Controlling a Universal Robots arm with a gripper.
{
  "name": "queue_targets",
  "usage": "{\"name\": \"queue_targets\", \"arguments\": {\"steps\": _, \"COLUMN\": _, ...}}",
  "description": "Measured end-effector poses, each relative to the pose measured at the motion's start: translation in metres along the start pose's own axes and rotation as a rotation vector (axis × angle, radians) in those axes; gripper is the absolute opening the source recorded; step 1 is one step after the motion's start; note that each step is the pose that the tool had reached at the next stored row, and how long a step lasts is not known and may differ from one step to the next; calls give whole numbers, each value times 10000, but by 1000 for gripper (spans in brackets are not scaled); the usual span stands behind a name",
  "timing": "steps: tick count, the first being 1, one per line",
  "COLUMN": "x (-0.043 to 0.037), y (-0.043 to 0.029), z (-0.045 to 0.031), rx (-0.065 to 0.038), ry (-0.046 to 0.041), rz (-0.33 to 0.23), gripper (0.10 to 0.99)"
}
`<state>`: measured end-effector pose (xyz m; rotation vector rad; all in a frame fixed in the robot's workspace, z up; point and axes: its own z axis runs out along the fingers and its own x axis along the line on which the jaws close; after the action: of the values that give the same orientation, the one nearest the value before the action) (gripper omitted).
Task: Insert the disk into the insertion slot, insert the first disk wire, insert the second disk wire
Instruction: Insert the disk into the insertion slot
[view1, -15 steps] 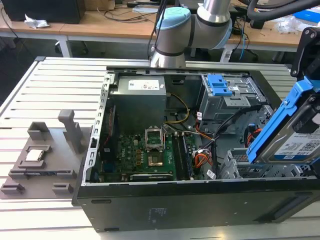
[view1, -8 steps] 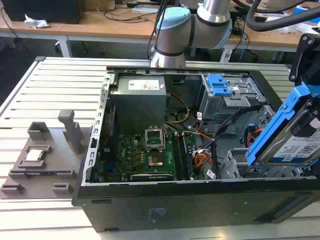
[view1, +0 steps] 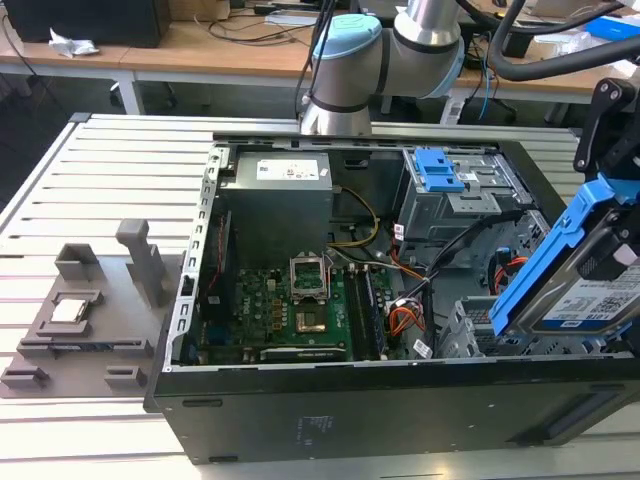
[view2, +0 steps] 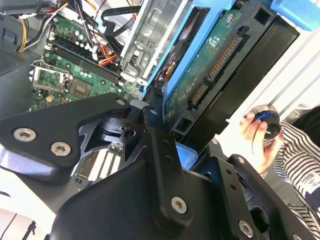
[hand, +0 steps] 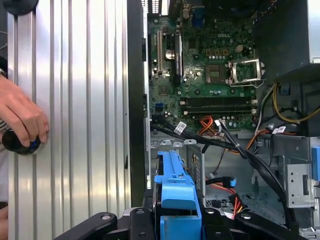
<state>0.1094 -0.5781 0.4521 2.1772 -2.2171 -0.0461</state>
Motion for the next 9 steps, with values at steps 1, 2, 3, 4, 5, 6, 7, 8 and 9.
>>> {"name": "queue_targets", "arguments": {"steps": 1, "x": 0, "y": -1, "z": 8, "rx": 0, "ry": 0, "rz": -1, "gripper": 365}}
{"name": "queue_targets", "arguments": {"steps": 2, "x": 0, "y": -1, "z": 12, "rx": 0, "ry": 0, "rz": 0, "gripper": 365}}
{"name": "queue_targets", "arguments": {"steps": 3, "x": 0, "y": -1, "z": 16, "rx": 0, "ry": 0, "rz": 0, "gripper": 365}}
{"name": "queue_targets", "arguments": {"steps": 4, "x": 0, "y": -1, "z": 20, "rx": 0, "ry": 1, "rz": 0, "gripper": 365}}
{"name": "queue_targets", "arguments": {"steps": 5, "x": 0, "y": -1, "z": 22, "rx": 0, "ry": 1, "rz": 0, "gripper": 365}}
{"name": "queue_targets", "arguments": {"steps": 6, "x": 0, "y": -1, "z": 25, "rx": 0, "ry": 1, "rz": 0, "gripper": 365}}
{"name": "queue_targets", "arguments": {"steps": 7, "x": 0, "y": -1, "z": 27, "rx": 0, "ry": 1, "rz": 0, "gripper": 365}}
{"name": "queue_targets", "arguments": {"steps": 8, "x": 0, "y": -1, "z": 29, "rx": 0, "ry": 0, "rz": 0, "gripper": 365}}
{"name": "queue_targets", "arguments": {"steps": 9, "x": 0, "y": -2, "z": 31, "rx": 0, "ry": 1, "rz": 0, "gripper": 365}}
